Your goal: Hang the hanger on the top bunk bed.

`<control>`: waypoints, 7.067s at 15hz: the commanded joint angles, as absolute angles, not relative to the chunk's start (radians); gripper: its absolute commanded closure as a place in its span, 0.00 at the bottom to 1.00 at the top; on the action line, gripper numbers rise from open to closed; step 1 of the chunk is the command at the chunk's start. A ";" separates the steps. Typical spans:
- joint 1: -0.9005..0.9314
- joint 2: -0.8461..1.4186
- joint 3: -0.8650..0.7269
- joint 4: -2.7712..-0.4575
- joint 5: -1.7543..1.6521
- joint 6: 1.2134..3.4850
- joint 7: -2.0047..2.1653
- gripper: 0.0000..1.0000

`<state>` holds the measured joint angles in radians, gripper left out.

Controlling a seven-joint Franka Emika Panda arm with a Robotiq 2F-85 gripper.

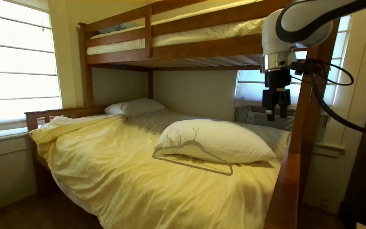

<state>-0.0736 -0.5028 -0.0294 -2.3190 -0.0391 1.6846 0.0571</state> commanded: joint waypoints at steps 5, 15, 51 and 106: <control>-0.020 -0.291 -0.164 -2.269 0.054 1.986 -0.388 0.00; -0.028 -0.109 -0.146 -2.224 0.139 2.051 -0.501 0.00; -0.281 0.380 0.114 -2.024 0.458 2.569 -0.725 0.60; -0.152 -0.052 -0.186 -1.378 0.082 1.554 -0.060 0.99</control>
<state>-0.1417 -0.1366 -0.1654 -1.5166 0.0448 1.6146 -0.0769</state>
